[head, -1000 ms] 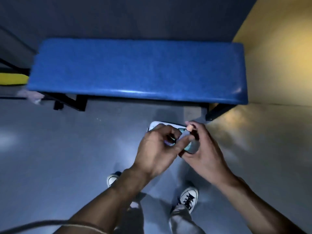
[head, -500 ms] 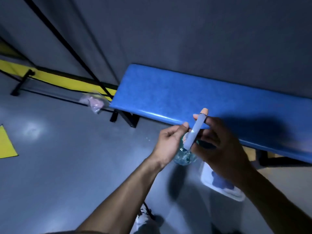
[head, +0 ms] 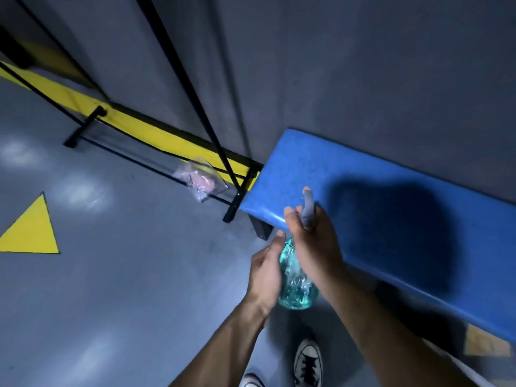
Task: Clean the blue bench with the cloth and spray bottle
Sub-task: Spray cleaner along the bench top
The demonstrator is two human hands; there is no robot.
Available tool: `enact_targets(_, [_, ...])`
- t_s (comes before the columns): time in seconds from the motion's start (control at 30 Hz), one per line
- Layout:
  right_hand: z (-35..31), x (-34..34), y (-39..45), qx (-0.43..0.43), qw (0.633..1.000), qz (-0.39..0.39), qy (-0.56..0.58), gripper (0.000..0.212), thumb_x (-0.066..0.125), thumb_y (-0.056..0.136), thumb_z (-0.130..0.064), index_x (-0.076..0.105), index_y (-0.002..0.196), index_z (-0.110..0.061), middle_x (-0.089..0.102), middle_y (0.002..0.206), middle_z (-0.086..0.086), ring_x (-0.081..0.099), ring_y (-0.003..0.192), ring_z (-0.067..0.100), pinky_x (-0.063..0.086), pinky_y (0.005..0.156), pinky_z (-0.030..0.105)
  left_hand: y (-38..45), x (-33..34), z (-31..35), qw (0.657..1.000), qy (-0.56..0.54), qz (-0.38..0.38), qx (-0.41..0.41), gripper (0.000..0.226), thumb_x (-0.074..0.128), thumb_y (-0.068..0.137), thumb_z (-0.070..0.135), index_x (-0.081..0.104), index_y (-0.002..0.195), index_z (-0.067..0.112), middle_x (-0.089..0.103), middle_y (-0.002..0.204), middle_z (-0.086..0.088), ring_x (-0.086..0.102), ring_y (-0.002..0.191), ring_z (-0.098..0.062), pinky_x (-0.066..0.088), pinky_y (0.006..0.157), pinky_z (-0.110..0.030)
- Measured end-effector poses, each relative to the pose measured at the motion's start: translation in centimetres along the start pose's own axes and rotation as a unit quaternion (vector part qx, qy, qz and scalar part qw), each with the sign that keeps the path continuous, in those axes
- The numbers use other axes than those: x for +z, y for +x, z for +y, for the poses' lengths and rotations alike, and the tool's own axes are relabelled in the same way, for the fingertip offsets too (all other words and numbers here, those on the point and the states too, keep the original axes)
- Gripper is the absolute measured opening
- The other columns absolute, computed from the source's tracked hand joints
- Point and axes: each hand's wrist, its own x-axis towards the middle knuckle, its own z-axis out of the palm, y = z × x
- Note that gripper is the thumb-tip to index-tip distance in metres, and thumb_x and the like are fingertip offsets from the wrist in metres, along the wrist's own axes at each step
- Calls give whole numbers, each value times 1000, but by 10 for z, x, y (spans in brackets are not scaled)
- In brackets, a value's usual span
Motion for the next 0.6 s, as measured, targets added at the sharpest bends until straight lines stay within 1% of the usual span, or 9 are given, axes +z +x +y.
enact_targets(0.07, [13, 18, 29, 20, 999, -2, -35, 27, 56, 83, -43, 53, 76, -17, 56, 64, -6, 58, 63, 0, 39, 53, 12, 27, -4, -5, 999, -15, 25, -18, 44, 54, 97, 53, 81, 100, 19, 82, 95, -11, 79, 87, -23, 59, 64, -25])
enact_targets(0.13, [28, 29, 52, 39, 997, -10, -67, 27, 52, 79, -40, 52, 79, -13, 54, 56, -8, 55, 55, 6, 38, 48, 19, 49, -3, -11, 998, -17, 48, -41, 45, 54, 96, 55, 81, 92, 20, 82, 88, -9, 79, 77, -19, 57, 57, -22])
enact_targets(0.2, [39, 37, 68, 62, 992, -8, -107, 23, 52, 81, -35, 55, 87, -13, 60, 63, -5, 59, 63, 15, 45, 59, 32, 67, -1, -18, 996, -14, 68, -61, 45, 55, 95, 55, 80, 87, 18, 81, 84, -7, 78, 71, -16, 55, 53, -20])
enact_targets(0.27, [48, 41, 79, 67, 988, 3, -141, 17, 54, 86, -28, 59, 93, -13, 65, 77, 4, 62, 76, 27, 46, 66, 37, 81, 2, -23, 994, -12, 84, -76, 45, 56, 95, 50, 79, 87, 13, 81, 81, -5, 76, 68, -16, 54, 51, -20])
enact_targets(0.33, [55, 43, 85, 39, 985, 2, -169, 17, 54, 88, -24, 61, 96, -11, 61, 76, 5, 58, 74, 30, 41, 64, 34, 92, 5, -29, 992, -19, 92, -86, 39, 53, 96, 41, 79, 82, 14, 79, 74, -3, 75, 63, -14, 52, 47, -19])
enact_targets(0.4, [60, 45, 87, 0, 979, -10, -202, 18, 53, 87, -26, 60, 93, -10, 53, 70, 2, 49, 66, 25, 32, 61, 29, 97, 11, -34, 991, -28, 99, -82, 41, 48, 98, 33, 77, 71, 21, 74, 65, 0, 70, 55, -11, 49, 45, -18])
enact_targets(0.47, [62, 47, 87, -7, 976, -8, -216, 17, 52, 87, -29, 56, 89, -12, 53, 73, 5, 48, 68, 27, 28, 61, 26, 98, 13, -39, 990, -30, 115, -81, 44, 47, 98, 34, 75, 66, 26, 71, 63, 1, 67, 54, -12, 50, 48, -21])
enact_targets(0.5, [63, 46, 89, -3, 976, -7, -216, 19, 53, 87, -30, 57, 91, -12, 57, 77, 9, 51, 73, 30, 30, 63, 26, 100, 14, -40, 989, -26, 119, -82, 43, 47, 97, 36, 75, 66, 28, 70, 63, 1, 65, 55, -13, 51, 50, -23])
enact_targets(0.6, [65, 44, 93, 22, 973, -13, -230, 31, 52, 89, -34, 63, 109, -12, 68, 98, 16, 61, 96, 36, 47, 80, 35, 103, 18, -44, 989, -16, 119, -81, 43, 45, 95, 39, 75, 66, 31, 69, 61, 4, 65, 55, -12, 51, 51, -24])
